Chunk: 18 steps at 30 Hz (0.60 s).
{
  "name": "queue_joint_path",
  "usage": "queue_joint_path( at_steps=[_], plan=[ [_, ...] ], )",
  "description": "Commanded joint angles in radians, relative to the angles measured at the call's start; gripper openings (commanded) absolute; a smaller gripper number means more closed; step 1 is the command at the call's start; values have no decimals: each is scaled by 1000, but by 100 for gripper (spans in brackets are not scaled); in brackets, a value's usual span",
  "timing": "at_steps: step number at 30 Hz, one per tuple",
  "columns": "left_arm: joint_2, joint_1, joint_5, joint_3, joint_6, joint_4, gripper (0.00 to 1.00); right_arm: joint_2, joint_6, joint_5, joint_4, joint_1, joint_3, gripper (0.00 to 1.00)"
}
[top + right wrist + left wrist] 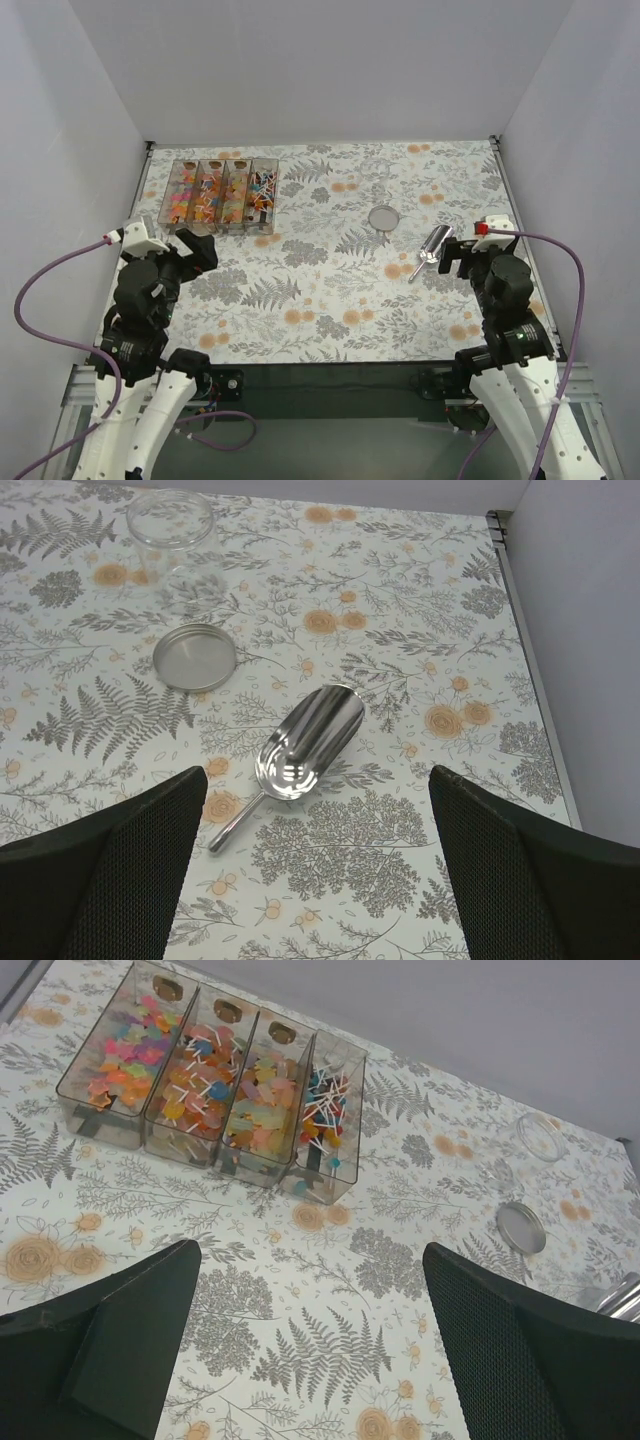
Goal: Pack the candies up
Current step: Pick up the packing bottle from the center of the board.
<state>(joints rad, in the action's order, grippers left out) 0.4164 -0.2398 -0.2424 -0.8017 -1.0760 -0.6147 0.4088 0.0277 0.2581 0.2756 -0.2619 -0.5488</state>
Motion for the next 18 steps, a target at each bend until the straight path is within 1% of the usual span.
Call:
queue_joint_path(
  at_steps=[1, 4, 5, 6, 9, 11, 12, 13, 14, 15, 16, 17, 18],
  plan=[
    [16, -3, -38, 4, -6, 26, 93, 15, 12, -29, -24, 1, -48, 98],
    [25, -3, -52, 10, -4, 26, 93, 41, 14, -115, -55, 1, -49, 98],
    [27, -4, -57, 13, -2, 24, 94, 68, 14, -179, -67, 3, -48, 98],
    [28, -4, -55, 15, -4, 20, 93, 88, 12, -201, -93, 1, -49, 98],
    [33, -4, -54, 10, -19, 6, 94, 183, -22, -217, -130, 1, -79, 98],
    [35, -4, -52, 9, -21, 3, 94, 284, -38, -247, -147, 1, -109, 98],
    [36, -4, -52, 10, -13, 4, 94, 326, -38, -250, -147, 3, -164, 98],
    [39, -3, -55, 12, -10, 4, 93, 416, -40, -250, -145, 1, -193, 98],
    [41, -4, -57, 12, -10, 4, 94, 462, -46, -279, -144, 3, -230, 98],
    [42, -4, -54, 12, -9, 6, 94, 511, -48, -286, -135, 1, -308, 98],
    [44, -4, -48, 12, -10, 4, 93, 604, -43, -296, -125, 3, -357, 98],
    [44, -4, -43, 10, -10, 7, 93, 652, -31, -315, -113, 3, -396, 98],
    [44, -4, -35, 9, -10, 7, 93, 697, -37, -306, -107, 1, -483, 98]
  ],
)
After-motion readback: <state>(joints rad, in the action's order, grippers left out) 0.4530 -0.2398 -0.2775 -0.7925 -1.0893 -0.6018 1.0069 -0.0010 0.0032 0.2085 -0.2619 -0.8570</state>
